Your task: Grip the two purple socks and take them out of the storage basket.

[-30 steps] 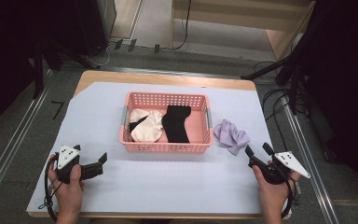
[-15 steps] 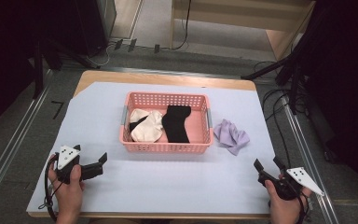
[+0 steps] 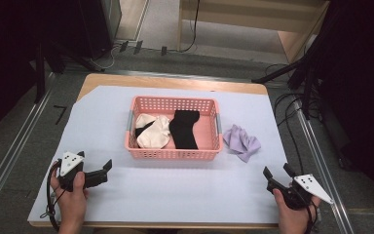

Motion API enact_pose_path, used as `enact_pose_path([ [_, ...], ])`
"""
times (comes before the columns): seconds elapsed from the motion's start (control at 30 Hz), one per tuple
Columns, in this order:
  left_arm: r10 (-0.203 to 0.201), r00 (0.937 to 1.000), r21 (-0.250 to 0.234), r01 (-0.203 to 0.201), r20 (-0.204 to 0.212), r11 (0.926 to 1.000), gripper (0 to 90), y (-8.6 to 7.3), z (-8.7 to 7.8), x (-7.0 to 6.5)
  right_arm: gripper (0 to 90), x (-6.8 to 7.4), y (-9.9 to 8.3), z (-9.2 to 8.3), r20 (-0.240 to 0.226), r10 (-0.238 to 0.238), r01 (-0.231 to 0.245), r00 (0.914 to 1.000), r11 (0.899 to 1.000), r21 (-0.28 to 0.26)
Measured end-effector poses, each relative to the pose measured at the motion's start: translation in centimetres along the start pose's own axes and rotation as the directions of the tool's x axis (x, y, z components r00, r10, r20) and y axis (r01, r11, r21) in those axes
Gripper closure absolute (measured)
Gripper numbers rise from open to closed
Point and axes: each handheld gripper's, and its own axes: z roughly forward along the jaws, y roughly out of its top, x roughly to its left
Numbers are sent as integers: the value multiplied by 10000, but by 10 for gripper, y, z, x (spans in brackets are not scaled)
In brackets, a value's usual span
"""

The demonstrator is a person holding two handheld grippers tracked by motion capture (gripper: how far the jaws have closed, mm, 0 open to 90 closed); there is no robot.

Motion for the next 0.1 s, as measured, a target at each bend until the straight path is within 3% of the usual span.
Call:
enact_pose_path([
  [0.1,-4,10000,-27,4,-20,10000,0,0,0,-1,217,-1,0,0,1,140,-140,9999,9999,-4],
])
